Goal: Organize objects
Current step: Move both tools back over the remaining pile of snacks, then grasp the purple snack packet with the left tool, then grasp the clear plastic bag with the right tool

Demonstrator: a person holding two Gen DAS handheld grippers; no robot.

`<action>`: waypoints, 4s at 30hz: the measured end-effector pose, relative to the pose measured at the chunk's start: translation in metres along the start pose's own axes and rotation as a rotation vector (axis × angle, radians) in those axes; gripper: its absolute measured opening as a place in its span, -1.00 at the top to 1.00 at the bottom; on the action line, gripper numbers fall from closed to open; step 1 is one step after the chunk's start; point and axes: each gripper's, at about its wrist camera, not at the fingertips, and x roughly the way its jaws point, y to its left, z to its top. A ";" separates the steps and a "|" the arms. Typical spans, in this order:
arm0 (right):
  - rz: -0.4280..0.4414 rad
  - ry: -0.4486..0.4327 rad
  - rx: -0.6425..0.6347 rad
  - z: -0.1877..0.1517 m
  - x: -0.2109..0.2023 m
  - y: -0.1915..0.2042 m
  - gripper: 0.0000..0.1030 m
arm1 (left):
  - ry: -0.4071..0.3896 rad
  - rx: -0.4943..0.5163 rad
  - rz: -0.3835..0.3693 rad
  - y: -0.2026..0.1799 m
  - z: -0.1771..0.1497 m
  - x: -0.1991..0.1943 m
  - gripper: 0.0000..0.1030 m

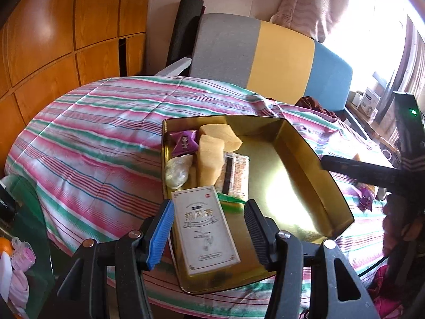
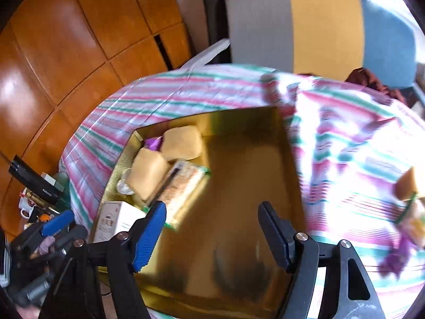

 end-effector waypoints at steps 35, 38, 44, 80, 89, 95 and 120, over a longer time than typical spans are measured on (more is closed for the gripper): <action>-0.316 -0.440 1.003 -0.152 -0.209 -0.378 -0.99 | 0.230 0.460 -0.360 -0.274 -0.016 0.063 -0.07; -0.287 -0.439 1.012 -0.158 -0.207 -0.377 -1.00 | 0.248 0.480 -0.381 -0.293 -0.018 0.074 -0.08; -0.261 -0.436 1.009 -0.158 -0.204 -0.376 -1.00 | 0.275 0.509 -0.417 -0.325 -0.017 0.098 -0.14; -0.228 -0.496 1.127 -0.175 -0.213 -0.390 -1.00 | 0.227 0.548 -0.473 -0.332 -0.060 0.127 0.35; -0.267 -0.406 1.090 -0.168 -0.200 -0.388 -1.00 | 0.156 0.559 -0.493 -0.323 -0.068 0.122 0.35; -0.300 -0.350 1.065 -0.163 -0.192 -0.386 -1.00 | 0.135 0.562 -0.497 -0.321 -0.071 0.121 0.35; -0.550 0.278 0.560 -0.119 -0.105 -0.387 0.24 | 0.132 0.525 -0.542 -0.313 -0.071 0.122 0.31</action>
